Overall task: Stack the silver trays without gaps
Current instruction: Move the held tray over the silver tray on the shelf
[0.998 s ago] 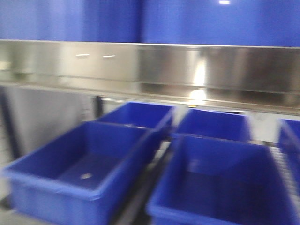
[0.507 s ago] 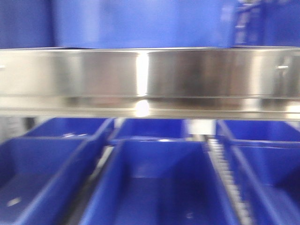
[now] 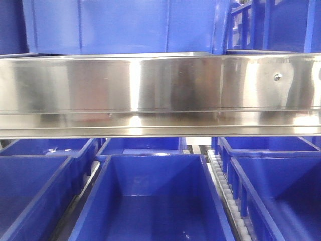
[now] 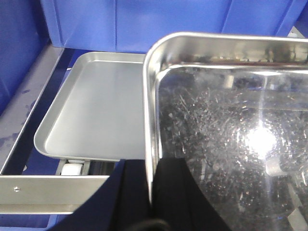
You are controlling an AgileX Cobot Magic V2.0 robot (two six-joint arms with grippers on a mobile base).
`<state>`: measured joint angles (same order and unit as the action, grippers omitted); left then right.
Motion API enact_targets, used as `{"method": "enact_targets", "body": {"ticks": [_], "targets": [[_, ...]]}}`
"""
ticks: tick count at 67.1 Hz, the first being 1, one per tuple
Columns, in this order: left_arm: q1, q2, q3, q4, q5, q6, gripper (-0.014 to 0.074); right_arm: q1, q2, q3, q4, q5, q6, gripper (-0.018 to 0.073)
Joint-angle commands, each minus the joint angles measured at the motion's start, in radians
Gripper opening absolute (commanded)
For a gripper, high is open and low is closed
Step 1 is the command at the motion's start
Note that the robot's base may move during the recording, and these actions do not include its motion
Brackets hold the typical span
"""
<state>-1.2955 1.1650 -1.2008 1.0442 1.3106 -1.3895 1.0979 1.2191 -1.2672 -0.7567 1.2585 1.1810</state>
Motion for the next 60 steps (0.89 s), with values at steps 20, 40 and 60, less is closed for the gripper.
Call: {"method": "enact_targets", "body": {"ticks": [20, 40, 60], "targets": [[-0.013, 0.008, -0.007, 0.021, -0.089, 0.003, -0.0016, 0.013, 0.004, -0.007, 0.007, -0.545, -0.003, -0.0021], [-0.013, 0.008, -0.007, 0.021, -0.089, 0.003, -0.0016, 0.013, 0.004, -0.007, 0.007, -0.545, -0.003, -0.0021], [-0.013, 0.008, -0.007, 0.021, -0.089, 0.003, -0.0016, 0.013, 0.004, -0.007, 0.007, -0.545, -0.003, -0.0021]]}}
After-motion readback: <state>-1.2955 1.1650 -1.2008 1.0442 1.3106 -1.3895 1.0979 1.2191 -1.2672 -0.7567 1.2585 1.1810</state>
